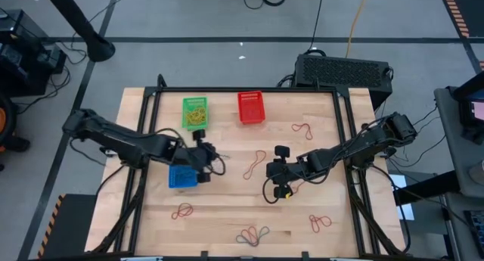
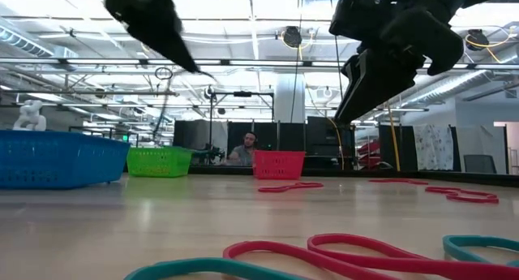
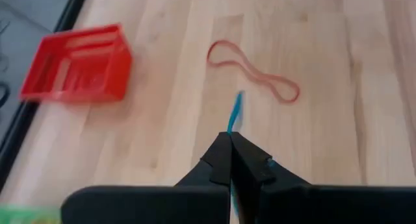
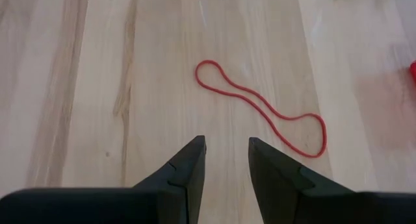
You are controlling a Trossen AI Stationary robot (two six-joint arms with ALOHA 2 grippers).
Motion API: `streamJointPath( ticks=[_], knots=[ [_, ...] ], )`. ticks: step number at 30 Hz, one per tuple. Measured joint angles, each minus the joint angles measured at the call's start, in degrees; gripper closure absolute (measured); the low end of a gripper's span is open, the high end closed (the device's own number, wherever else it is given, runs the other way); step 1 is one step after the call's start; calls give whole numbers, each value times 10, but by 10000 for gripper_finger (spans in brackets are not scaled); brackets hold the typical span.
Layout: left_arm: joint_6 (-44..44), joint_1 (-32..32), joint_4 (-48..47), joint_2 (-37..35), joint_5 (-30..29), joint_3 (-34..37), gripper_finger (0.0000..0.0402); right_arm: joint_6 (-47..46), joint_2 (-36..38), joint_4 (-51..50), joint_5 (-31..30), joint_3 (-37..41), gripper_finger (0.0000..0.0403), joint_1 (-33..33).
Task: Sort rubber bands into baskets
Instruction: Put the blue rubber band into the blue bin
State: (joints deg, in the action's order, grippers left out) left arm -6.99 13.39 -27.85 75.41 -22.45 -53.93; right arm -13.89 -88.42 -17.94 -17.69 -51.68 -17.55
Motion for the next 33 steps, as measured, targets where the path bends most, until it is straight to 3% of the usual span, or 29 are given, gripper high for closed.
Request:
streamJointPath(
  ticks=[9, 17, 24, 33],
  knots=[
    [-135, 66, -171, -98, -90, 0, 400, 0, 0, 10, 0, 0, 293, 0],
    [-231, 97, -292, -158, -107, 0, 401, 1, 0, 29, 0, 0, 293, 0],
    [-316, 112, -385, -176, -87, 0, 401, 11, 0, 32, 0, 0, 293, 0],
    [-332, 114, -352, -146, 10, 0, 401, 11, 0, 36, 0, 0, 293, 0]
  ],
)
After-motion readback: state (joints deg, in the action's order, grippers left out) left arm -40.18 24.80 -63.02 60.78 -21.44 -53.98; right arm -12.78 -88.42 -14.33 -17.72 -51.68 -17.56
